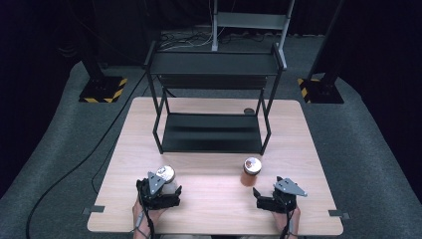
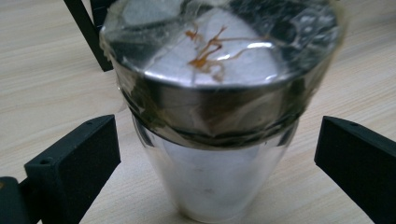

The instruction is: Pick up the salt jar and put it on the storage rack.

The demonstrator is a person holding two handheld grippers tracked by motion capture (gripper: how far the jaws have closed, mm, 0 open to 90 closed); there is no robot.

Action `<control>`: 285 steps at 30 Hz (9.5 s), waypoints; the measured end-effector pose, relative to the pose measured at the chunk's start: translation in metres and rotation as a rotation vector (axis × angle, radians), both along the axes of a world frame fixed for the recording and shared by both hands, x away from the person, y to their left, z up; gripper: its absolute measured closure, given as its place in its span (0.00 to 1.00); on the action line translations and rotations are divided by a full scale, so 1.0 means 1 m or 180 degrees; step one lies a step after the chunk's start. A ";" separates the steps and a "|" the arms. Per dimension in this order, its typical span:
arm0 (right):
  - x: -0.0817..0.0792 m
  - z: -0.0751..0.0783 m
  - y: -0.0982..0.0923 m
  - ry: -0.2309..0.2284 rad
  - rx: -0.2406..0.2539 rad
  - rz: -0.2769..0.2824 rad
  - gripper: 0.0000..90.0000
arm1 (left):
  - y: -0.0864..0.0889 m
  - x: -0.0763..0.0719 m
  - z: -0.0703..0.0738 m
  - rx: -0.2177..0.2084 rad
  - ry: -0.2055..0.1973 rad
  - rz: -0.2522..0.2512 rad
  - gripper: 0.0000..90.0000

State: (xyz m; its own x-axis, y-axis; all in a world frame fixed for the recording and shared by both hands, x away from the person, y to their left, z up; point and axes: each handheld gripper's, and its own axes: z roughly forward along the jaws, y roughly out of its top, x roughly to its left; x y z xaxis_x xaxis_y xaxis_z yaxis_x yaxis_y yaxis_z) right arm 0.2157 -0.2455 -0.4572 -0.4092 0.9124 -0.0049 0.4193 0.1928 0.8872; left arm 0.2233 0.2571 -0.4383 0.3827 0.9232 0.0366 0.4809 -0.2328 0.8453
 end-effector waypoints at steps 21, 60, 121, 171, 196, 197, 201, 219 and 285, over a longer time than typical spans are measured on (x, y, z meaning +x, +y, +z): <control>0.000 0.000 0.001 0.0008 -0.0014 0.0002 0.00 | 0.001 0.004 -0.014 -0.0109 -0.0025 0.0023 0.29; 0.001 0.001 0.001 0.0014 -0.0036 0.0009 0.00 | 0.012 0.006 -0.010 -0.0114 0.0005 -0.0086 0.35; 0.002 0.002 0.001 0.0034 -0.0037 0.0022 0.00 | 0.034 0.022 0.057 0.0038 -0.0061 -0.0386 0.34; 0.004 0.003 0.002 0.0062 -0.0057 0.0024 0.00 | 0.032 0.061 0.089 0.0146 -0.0066 -0.0529 0.34; 0.004 0.003 0.002 0.0065 -0.0049 0.0029 0.00 | 0.023 0.080 0.105 0.0229 -0.0079 -0.0592 0.34; 0.004 0.003 0.002 0.0065 -0.0049 0.0028 0.00 | 0.023 0.081 0.106 0.0238 -0.0081 -0.0598 0.34; 0.004 0.003 0.001 0.0071 -0.0047 0.0026 0.00 | 0.021 0.083 0.110 0.0258 -0.0095 -0.0617 0.34; 0.004 0.003 0.001 0.0067 -0.0045 0.0030 0.00 | 0.017 0.094 0.120 0.0303 -0.0091 -0.0641 0.34; 0.005 0.004 0.002 0.0084 -0.0062 0.0030 0.00 | 0.005 0.135 0.163 0.0476 -0.0059 -0.0757 0.34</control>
